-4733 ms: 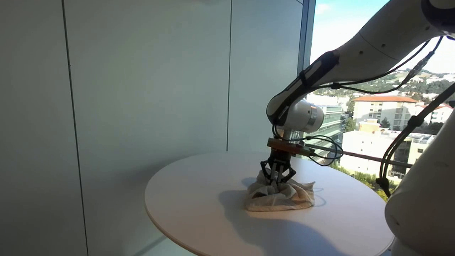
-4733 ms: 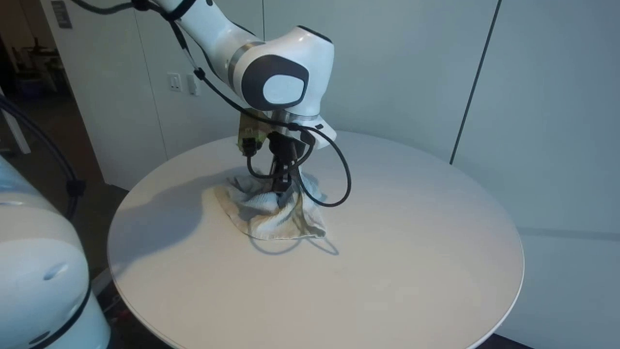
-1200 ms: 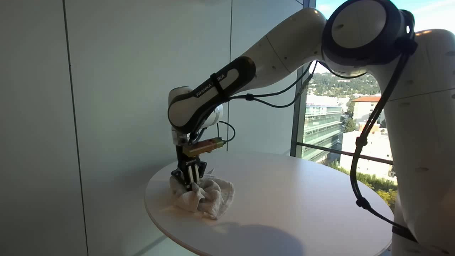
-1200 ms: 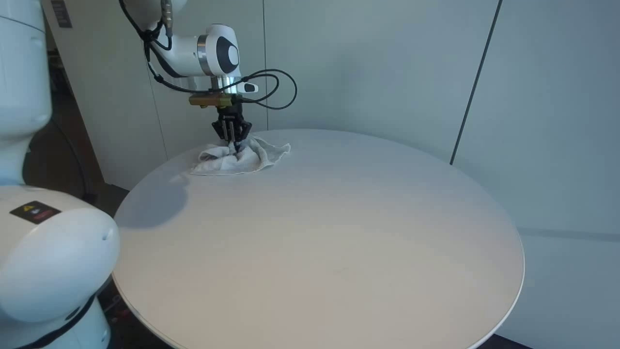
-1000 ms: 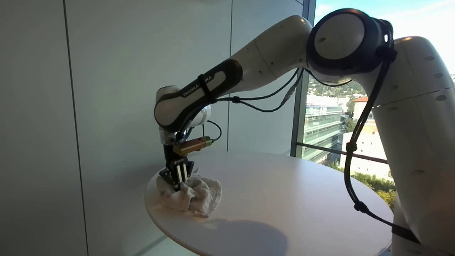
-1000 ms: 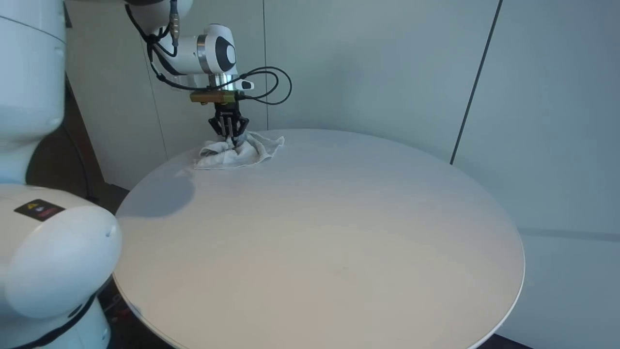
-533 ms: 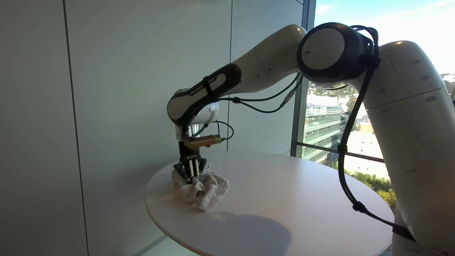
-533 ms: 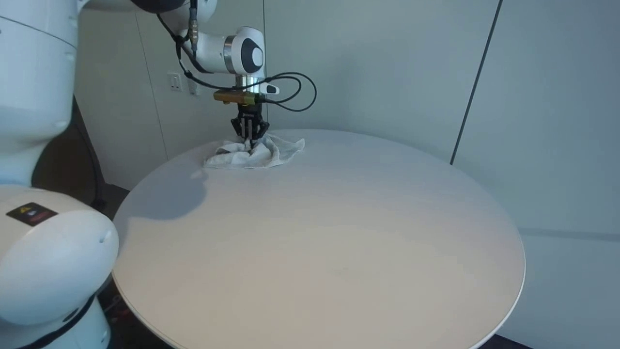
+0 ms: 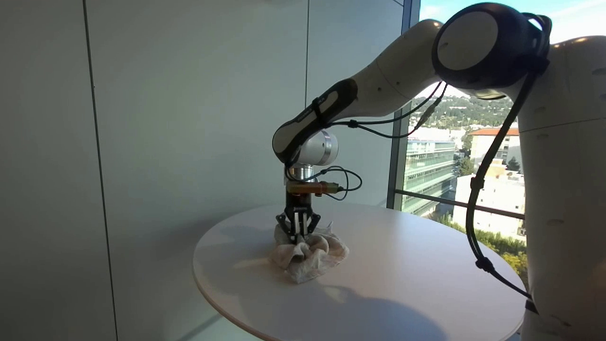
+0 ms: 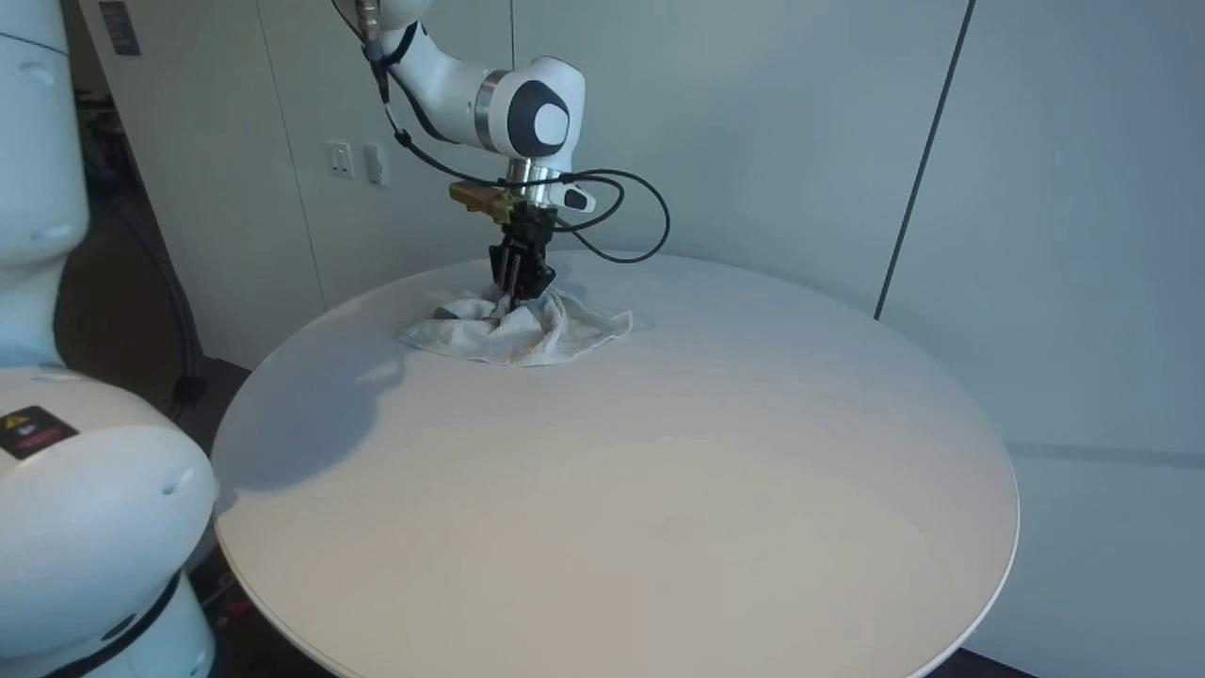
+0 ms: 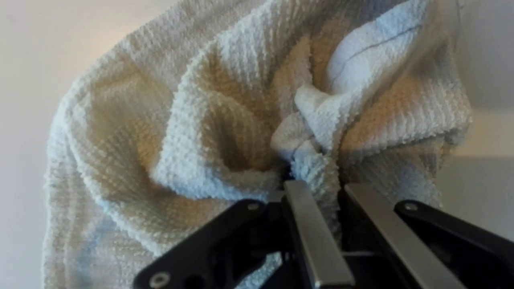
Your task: Use the towel to clean the table
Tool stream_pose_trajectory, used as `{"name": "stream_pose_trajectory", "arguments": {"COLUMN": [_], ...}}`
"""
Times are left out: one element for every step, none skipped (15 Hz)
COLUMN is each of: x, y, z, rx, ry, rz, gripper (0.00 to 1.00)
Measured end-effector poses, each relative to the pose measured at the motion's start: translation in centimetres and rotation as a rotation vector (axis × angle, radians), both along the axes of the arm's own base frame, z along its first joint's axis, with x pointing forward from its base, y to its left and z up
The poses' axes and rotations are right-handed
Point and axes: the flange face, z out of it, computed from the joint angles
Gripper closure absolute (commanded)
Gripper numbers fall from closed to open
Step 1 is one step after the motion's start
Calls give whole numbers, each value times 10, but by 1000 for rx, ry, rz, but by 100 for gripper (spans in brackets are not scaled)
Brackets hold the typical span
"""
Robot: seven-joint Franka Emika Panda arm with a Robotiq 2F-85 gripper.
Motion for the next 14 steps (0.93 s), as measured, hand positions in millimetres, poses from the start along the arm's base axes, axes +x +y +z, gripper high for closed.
{"name": "stream_pose_trajectory", "arguments": {"x": [-10, -21, -31, -42, -52, -60, -67, -72, -75, -76, -75, -74, -75, -79], "y": [-9, -17, -26, -34, -40, -44, -46, -46, -44, -40, -31, -19, -7, 4], "z": [-1, -2, -3, -3, -4, -4, -4, -5, -5, -5, -3, 2, 11, 25], "rx": [14, 31, 51, 68, 81, 91, 94, 96, 93, 82, 51, 5, -44, -98], "ry": [7, 14, 19, 17, 12, 6, 4, 3, 1, -2, -8, -17, -30, -49], "rz": [-49, -99, -149, -184, -212, -229, -232, -221, -196, -163, -119, -78, -46, -22], "gripper": [92, 93, 91, 91, 57, 57, 52, 43, 36, 29, 20, 14, 5, 1]}}
